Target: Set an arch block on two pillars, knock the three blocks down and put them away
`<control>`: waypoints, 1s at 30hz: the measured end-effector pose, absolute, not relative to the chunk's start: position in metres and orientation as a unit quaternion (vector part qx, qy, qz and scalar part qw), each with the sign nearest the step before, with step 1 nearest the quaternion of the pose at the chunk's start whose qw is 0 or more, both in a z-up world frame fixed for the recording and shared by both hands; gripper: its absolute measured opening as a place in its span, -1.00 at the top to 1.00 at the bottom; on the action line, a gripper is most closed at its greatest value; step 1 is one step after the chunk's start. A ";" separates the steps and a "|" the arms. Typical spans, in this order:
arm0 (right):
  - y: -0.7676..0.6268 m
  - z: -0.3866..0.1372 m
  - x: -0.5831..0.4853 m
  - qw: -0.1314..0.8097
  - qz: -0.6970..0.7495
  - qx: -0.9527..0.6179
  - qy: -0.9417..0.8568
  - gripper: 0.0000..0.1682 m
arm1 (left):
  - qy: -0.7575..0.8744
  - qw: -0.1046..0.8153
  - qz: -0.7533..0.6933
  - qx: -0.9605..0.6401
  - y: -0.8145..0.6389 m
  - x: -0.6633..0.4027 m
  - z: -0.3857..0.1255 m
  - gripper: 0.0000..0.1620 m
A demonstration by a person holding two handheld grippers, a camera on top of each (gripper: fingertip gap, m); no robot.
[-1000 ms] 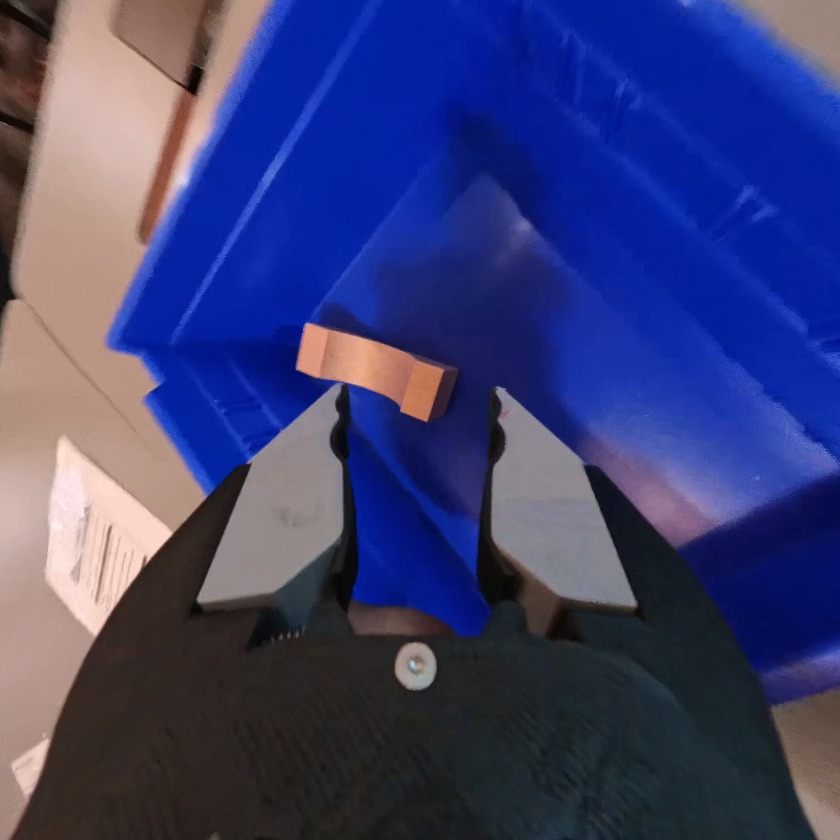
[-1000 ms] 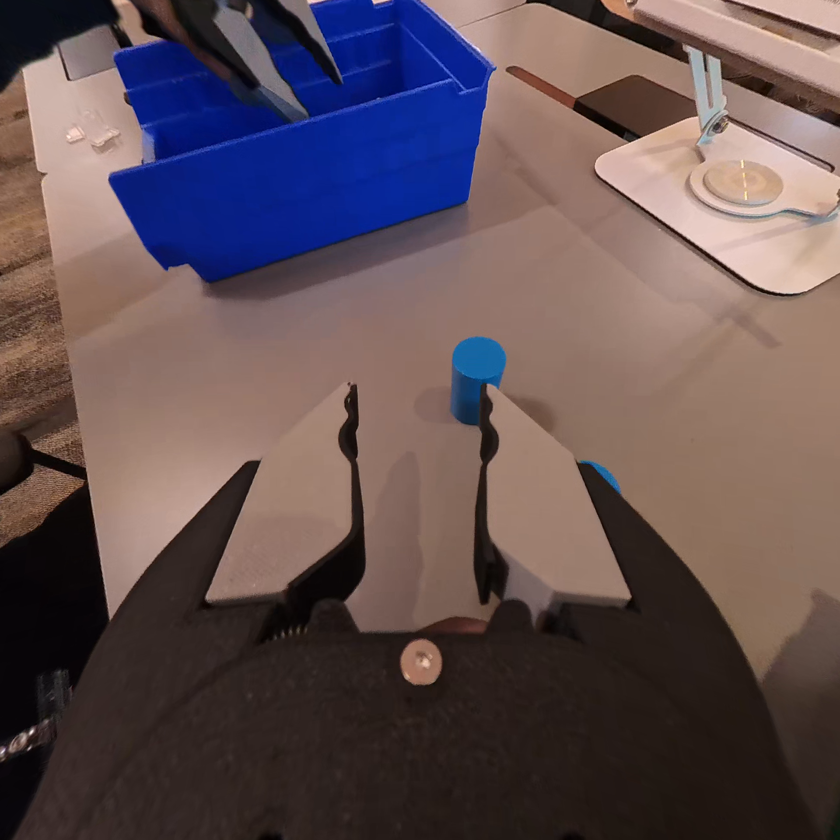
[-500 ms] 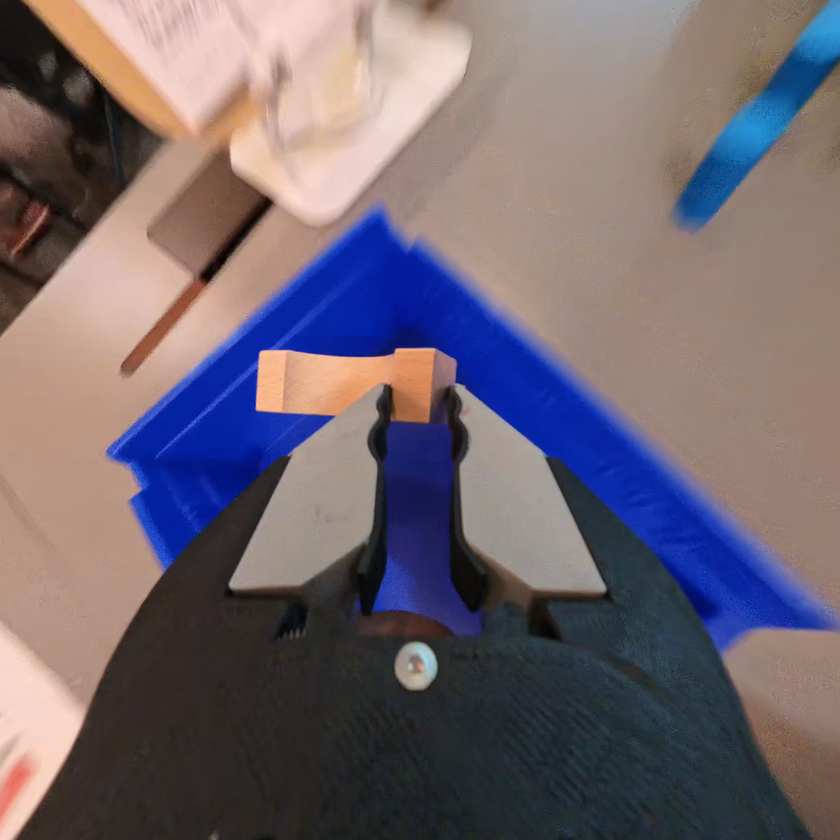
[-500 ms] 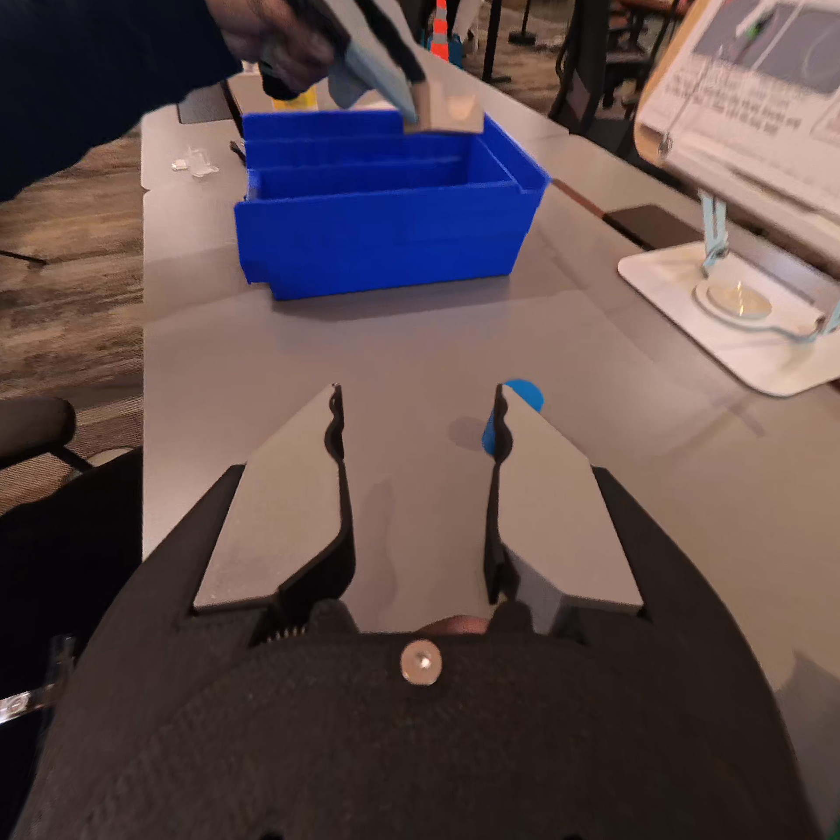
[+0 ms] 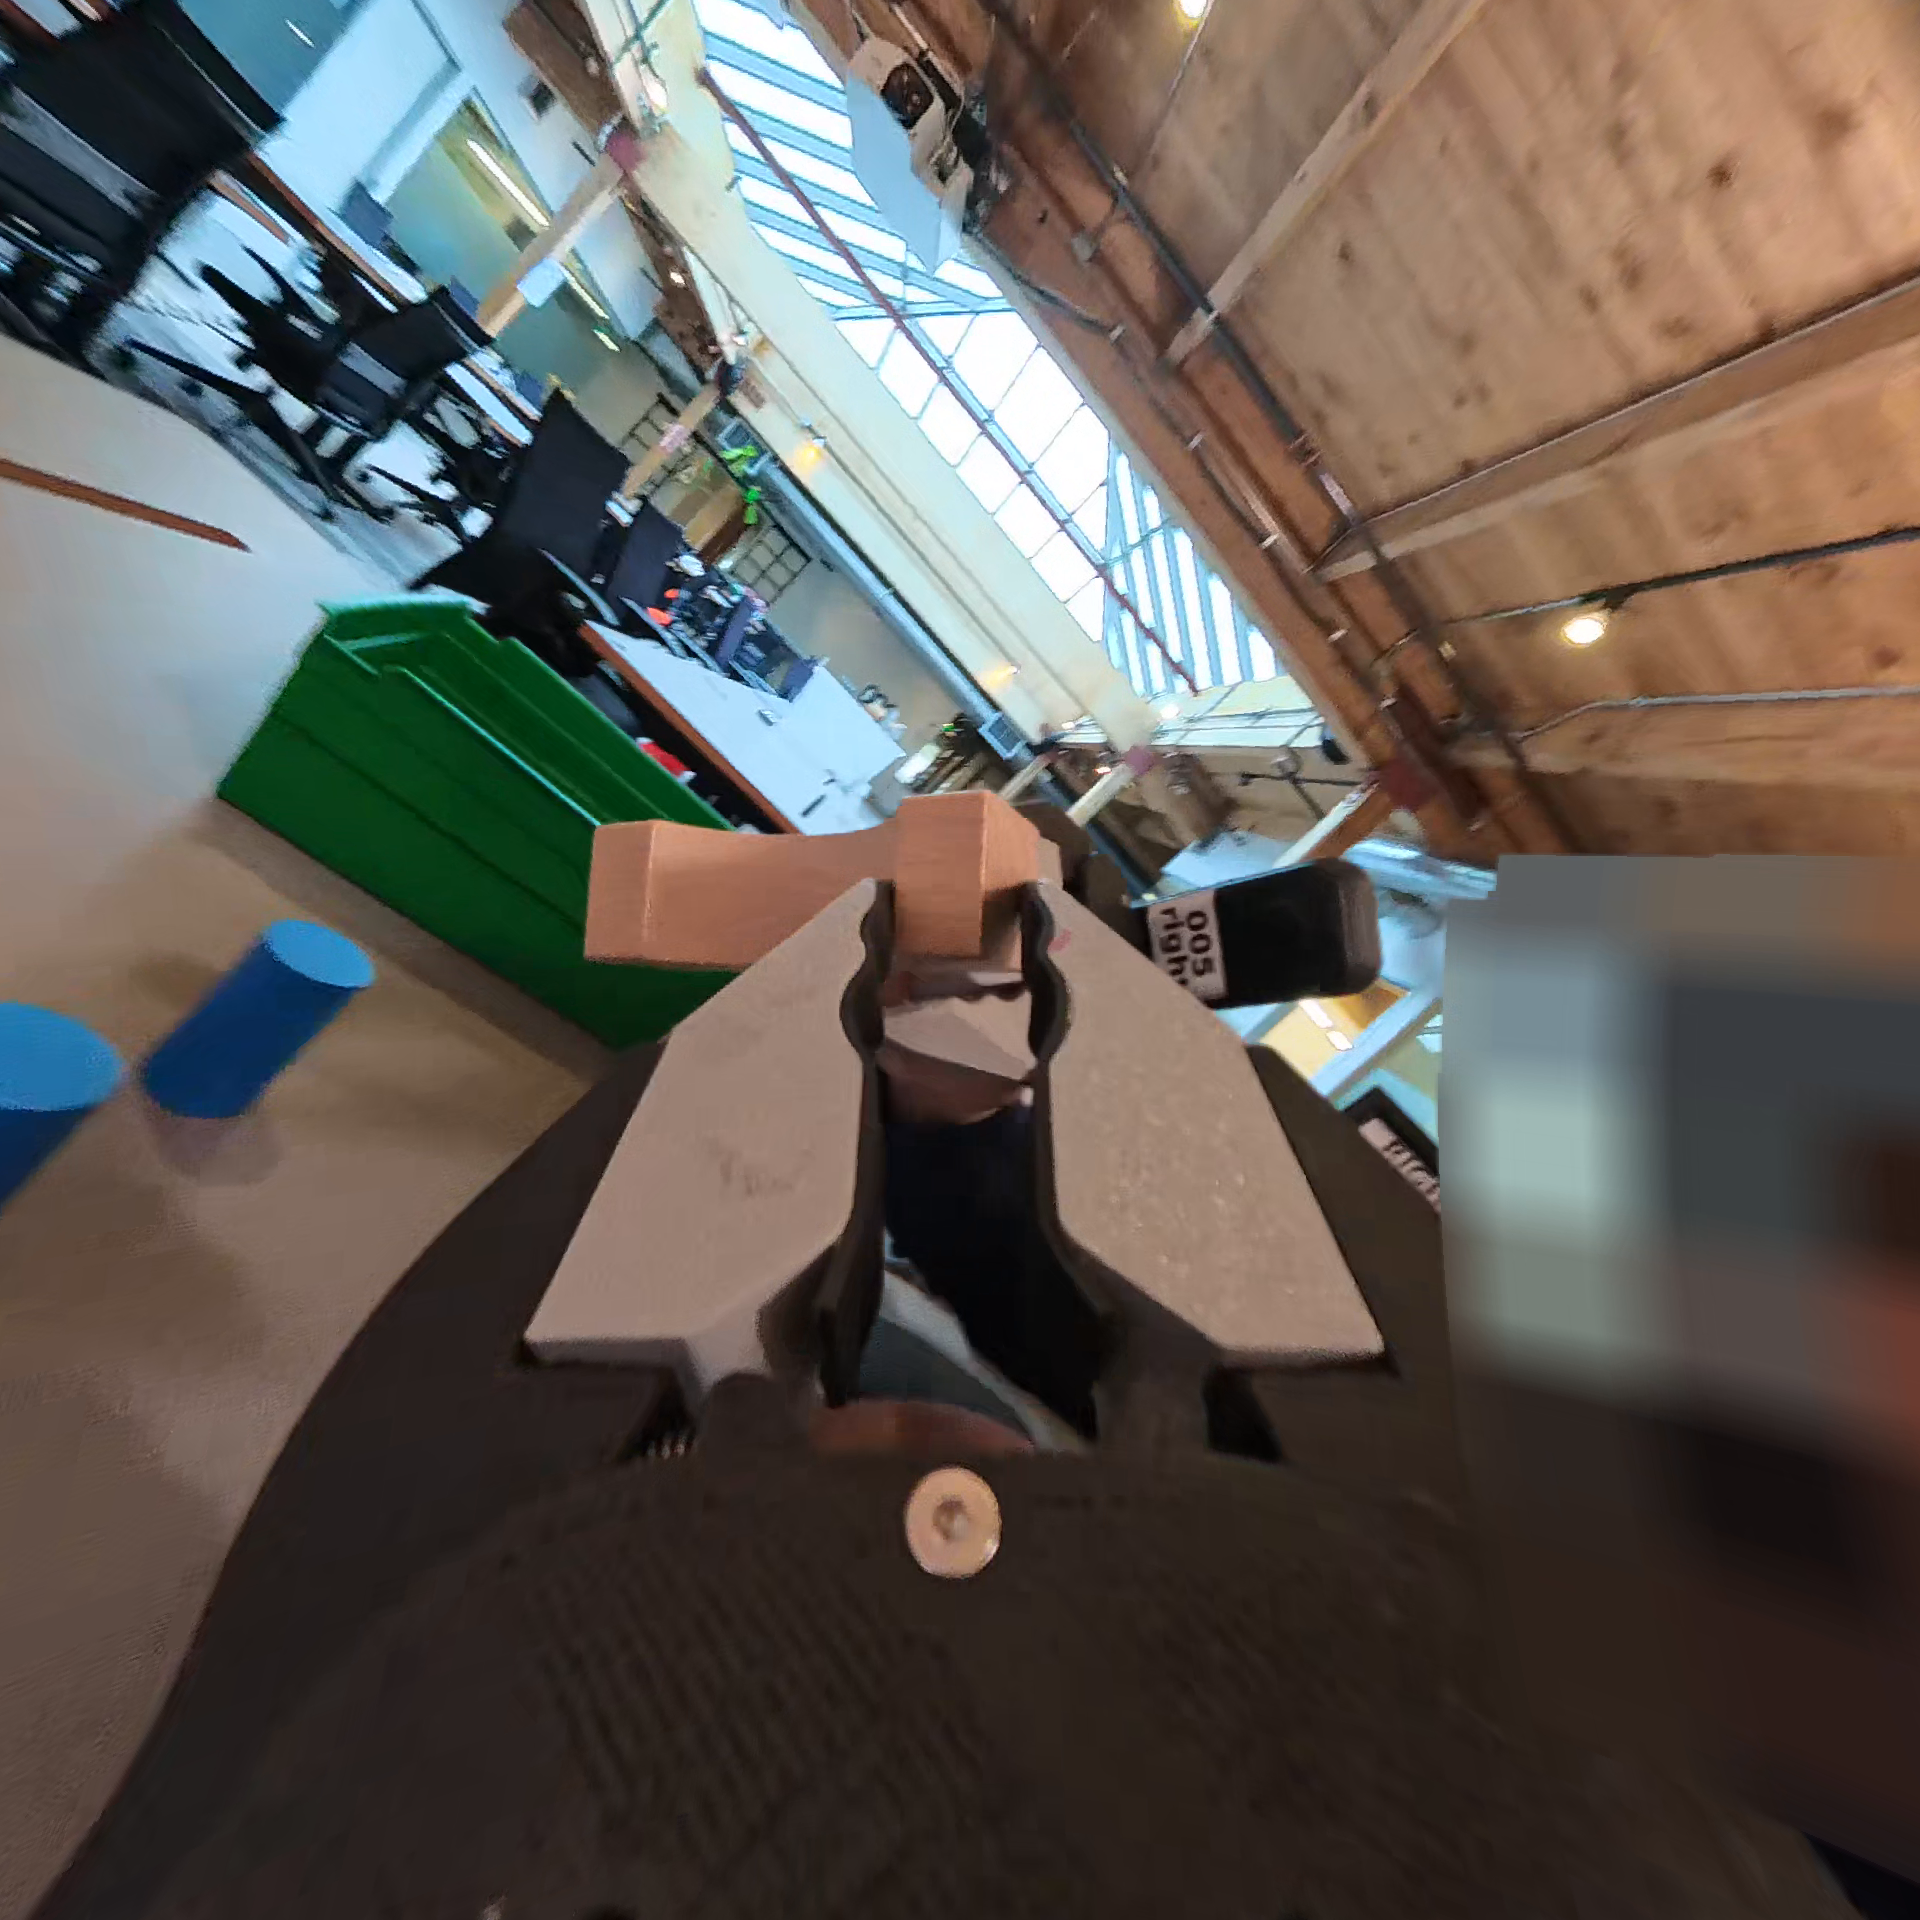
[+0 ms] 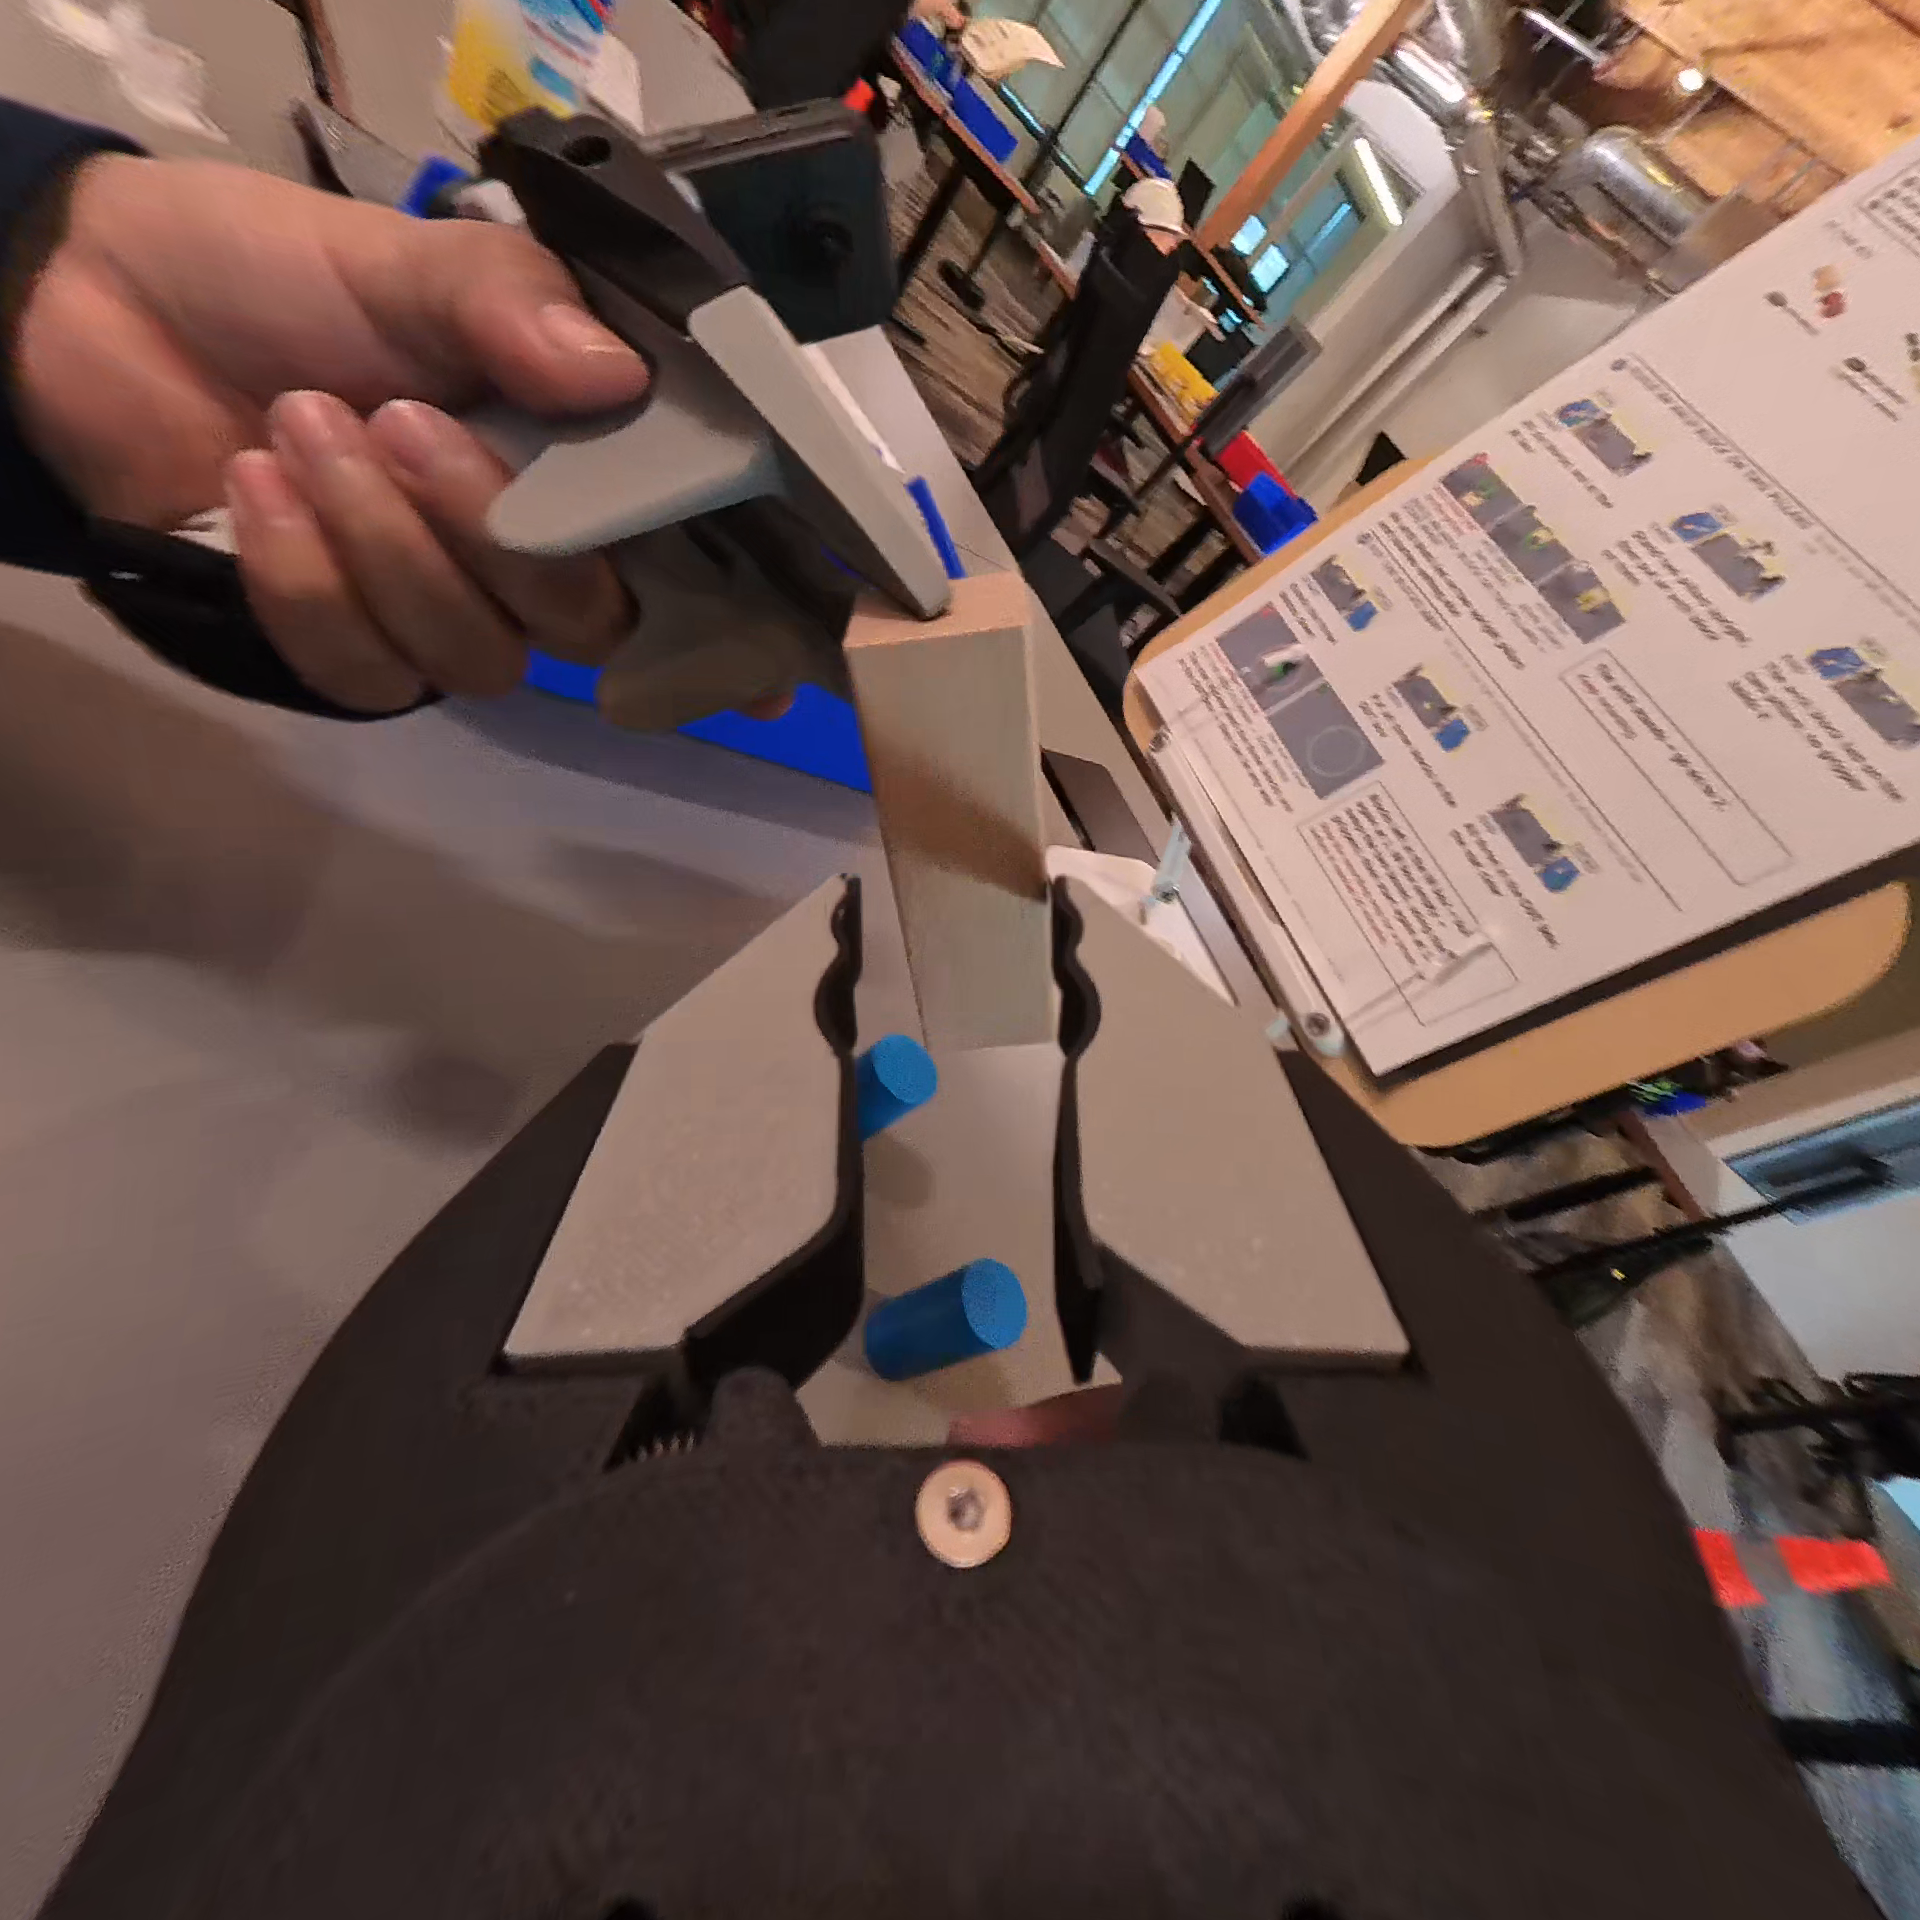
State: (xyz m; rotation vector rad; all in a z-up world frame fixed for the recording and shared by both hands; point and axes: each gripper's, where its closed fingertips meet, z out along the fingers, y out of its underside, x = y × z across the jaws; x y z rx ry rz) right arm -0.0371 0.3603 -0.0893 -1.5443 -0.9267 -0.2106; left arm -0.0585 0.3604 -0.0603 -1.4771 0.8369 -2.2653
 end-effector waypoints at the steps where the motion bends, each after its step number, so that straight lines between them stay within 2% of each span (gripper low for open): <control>1: 0.360 -0.092 -0.035 0.614 -0.094 -0.673 -0.402 0.55 | 0.283 0.146 -0.798 -0.512 0.357 -0.055 -0.062 0.73; 4: 0.363 -0.103 -0.029 0.606 -0.097 -0.681 -0.400 0.49 | 0.267 0.123 -0.813 -0.503 0.348 -0.044 -0.068 0.73; 5: 0.365 -0.104 -0.026 0.608 -0.105 -0.680 -0.396 0.61 | 0.263 0.117 -0.816 -0.502 0.346 -0.041 -0.070 0.73; 7: 0.365 -0.109 -0.023 0.601 -0.105 -0.682 -0.403 0.62 | 0.257 0.113 -0.818 -0.502 0.346 -0.038 -0.074 0.73; 10: 0.370 -0.125 -0.013 0.541 -0.097 -0.714 -0.434 0.63 | 0.279 0.144 -0.785 -0.534 0.355 -0.035 -0.092 0.72; 12: 0.377 -0.131 0.004 0.483 -0.068 -0.750 -0.447 0.63 | 0.313 0.197 -0.737 -0.565 0.367 -0.039 -0.109 0.73; 15: 0.392 -0.137 0.025 0.383 0.004 -0.808 -0.447 0.63 | 0.368 0.268 -0.648 -0.610 0.384 -0.049 -0.143 0.44; 20: 0.416 -0.170 0.029 0.246 0.017 -0.849 -0.468 0.64 | 0.478 0.366 -0.437 -0.668 0.407 -0.057 -0.216 0.46; 26: 0.425 -0.198 0.043 0.131 -0.019 -0.867 -0.481 0.63 | 0.550 0.392 -0.308 -0.670 0.415 -0.061 -0.246 0.44; 30: 0.430 -0.203 0.043 0.097 -0.033 -0.863 -0.495 0.63 | 0.571 0.382 -0.272 -0.674 0.418 -0.060 -0.257 0.41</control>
